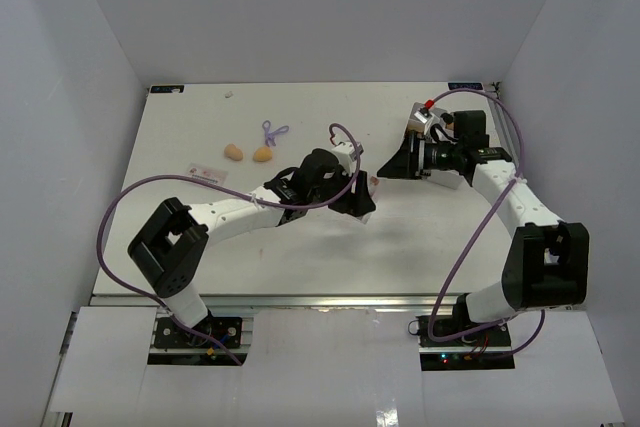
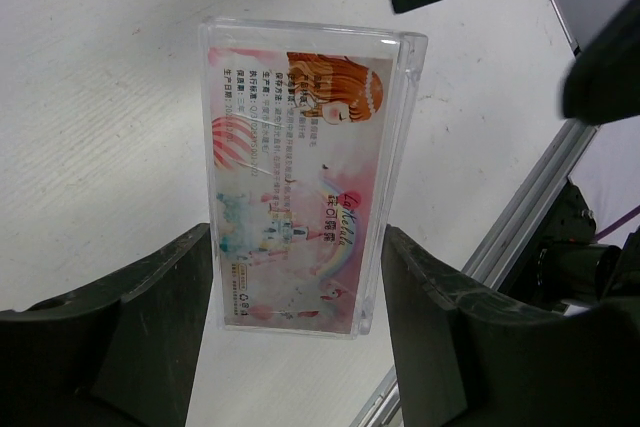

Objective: Organize the makeup

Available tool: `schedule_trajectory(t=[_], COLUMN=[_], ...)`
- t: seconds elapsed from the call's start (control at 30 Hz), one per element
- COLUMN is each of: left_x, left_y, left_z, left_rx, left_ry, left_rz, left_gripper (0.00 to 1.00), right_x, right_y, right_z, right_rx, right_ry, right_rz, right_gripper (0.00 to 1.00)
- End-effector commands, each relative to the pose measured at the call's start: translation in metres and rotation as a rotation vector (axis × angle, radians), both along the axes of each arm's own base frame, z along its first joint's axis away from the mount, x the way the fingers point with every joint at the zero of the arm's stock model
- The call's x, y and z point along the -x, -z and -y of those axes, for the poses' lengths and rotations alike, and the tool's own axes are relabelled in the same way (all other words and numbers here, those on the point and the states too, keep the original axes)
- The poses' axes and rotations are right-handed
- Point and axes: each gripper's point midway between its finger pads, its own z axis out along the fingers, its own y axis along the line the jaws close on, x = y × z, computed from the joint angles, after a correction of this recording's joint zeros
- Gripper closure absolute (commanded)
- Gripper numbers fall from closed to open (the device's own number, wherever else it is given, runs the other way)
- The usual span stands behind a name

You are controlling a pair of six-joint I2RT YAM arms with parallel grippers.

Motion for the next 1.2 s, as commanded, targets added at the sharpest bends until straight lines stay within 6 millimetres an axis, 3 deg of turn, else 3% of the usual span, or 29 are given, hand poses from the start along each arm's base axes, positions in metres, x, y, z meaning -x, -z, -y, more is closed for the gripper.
schedule_trajectory(t=[0.0,0.27,0.6,0.7,0.8,0.87,0.97,1.07,1.17], left_x=[-0.01,-0.01,-0.015,-0.015,-0.017,-0.017,-0.018,-0.019,-0.016], left_y=[-0.036,-0.038,-0.04,-0.04,-0.039,-0.038,-0.042,-0.051,-0.066], left_z=[0.012,0.015,0.021,0.022,0.021,0.02,0.017,0.008,-0.005], left_rx=[0.061,0.064,0.059,0.055,0.048,0.042,0.039,0.03,0.017], left_ry=[0.002,0.007,0.004,0.004,-0.005,-0.011,-0.025,-0.041,-0.051], left_rz=[0.084,0.087,0.094,0.097,0.098,0.099,0.113,0.142,0.179], left_gripper=[0.67,0.66,0.64,0.63,0.52,0.41,0.18,0.05,0.02], right_x=[-0.015,-0.017,-0.019,-0.018,-0.016,-0.015,-0.017,-0.022,-0.032], right_y=[0.005,0.009,0.012,0.013,0.011,0.008,0.005,0.001,-0.003], right_z=[-0.007,-0.014,-0.017,-0.018,-0.019,-0.018,-0.016,-0.006,0.01], right_rx=[0.051,0.082,0.092,0.089,0.084,0.081,0.096,0.135,0.203], right_ry=[0.055,0.055,0.05,0.041,0.025,0.018,0.014,0.025,0.043], right_rz=[-0.011,-0.011,-0.017,-0.022,-0.006,0.009,0.057,0.127,0.213], right_gripper=[0.27,0.32,0.56,0.72,0.88,0.92,0.92,0.92,0.92])
